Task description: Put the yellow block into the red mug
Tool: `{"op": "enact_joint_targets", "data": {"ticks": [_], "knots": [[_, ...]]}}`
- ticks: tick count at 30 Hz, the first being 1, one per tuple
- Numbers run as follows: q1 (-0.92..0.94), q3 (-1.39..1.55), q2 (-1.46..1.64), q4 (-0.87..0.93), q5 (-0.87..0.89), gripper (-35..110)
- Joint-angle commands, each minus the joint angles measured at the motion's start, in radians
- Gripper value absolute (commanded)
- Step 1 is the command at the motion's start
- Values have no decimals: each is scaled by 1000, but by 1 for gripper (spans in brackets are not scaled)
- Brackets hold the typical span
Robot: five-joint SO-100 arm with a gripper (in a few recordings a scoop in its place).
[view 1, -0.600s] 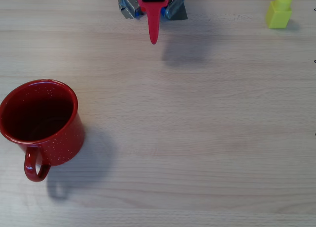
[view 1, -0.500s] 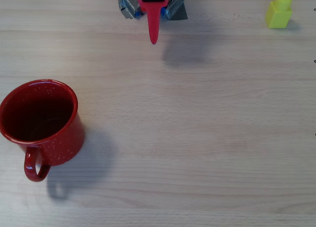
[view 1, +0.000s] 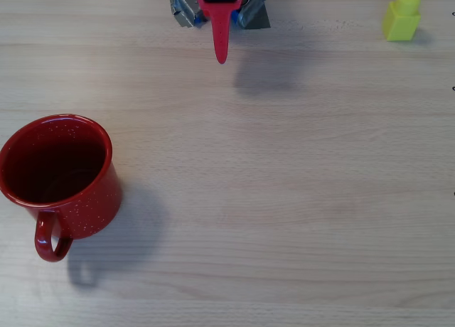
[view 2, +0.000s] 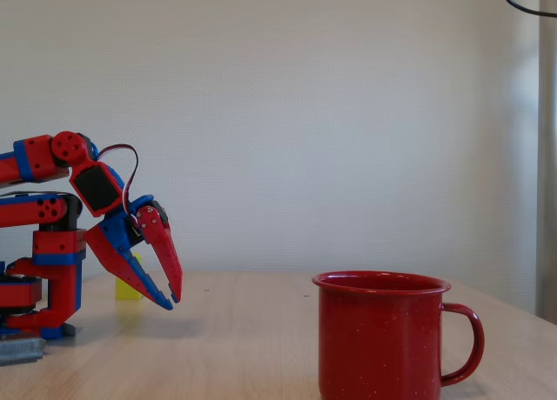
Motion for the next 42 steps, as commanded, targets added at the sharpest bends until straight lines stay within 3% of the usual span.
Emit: {"op": "enact_joint_targets", "data": {"ticks": [1,14,27,42], "knots": [[-25,-21,6,0,11,0],[-40,-83,-51,2,12,0],[-61,-419,-385,-31,64,0],[-202,-1046,-793,235,222,0]]}}
